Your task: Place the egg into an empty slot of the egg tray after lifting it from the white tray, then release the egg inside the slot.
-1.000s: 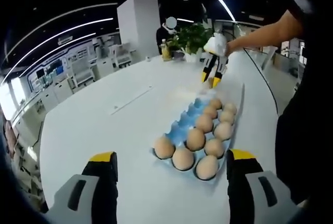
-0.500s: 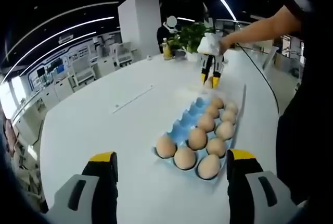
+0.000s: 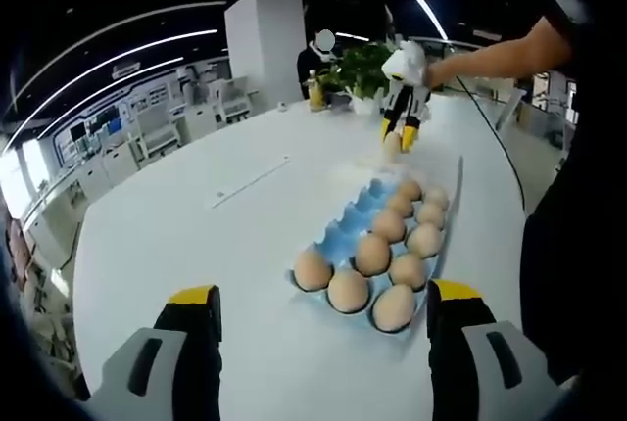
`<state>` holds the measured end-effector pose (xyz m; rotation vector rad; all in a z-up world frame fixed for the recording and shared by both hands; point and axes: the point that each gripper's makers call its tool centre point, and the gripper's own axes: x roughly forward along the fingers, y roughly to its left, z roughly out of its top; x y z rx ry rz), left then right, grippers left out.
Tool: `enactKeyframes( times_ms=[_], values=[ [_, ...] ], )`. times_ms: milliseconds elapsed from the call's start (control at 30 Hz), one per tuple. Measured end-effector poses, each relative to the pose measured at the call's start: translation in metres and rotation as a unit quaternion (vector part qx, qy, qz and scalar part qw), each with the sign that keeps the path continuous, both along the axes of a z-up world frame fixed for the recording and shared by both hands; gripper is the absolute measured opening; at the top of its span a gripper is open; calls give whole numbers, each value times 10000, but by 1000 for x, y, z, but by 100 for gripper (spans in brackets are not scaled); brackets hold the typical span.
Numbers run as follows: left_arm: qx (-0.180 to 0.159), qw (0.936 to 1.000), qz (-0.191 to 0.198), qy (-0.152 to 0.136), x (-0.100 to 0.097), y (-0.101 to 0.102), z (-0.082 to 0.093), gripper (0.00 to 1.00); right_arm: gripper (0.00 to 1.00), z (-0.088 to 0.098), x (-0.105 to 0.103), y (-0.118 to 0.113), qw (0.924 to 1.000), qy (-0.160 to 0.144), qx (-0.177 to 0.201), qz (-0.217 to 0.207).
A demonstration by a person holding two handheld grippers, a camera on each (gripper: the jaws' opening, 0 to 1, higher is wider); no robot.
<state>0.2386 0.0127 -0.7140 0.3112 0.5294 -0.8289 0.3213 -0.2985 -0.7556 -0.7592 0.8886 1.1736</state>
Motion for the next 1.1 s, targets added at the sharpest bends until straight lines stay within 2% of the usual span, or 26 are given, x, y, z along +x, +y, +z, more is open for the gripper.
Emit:
enactKeyframes(
  times_ms=[233, 600, 1100],
  values=[
    [-14, 10000, -14, 21, 0, -1, -1, 88, 24, 1, -2, 7, 9999, -61, -21, 146],
    [-19, 10000, -39, 12, -1, -2, -2, 88, 24, 2, -5, 20, 9998, 13, 51, 215],
    [-52, 10000, 13, -13, -1, 3, -2, 88, 24, 5, -5, 90, 9961, 13, 344, 811]
  ],
)
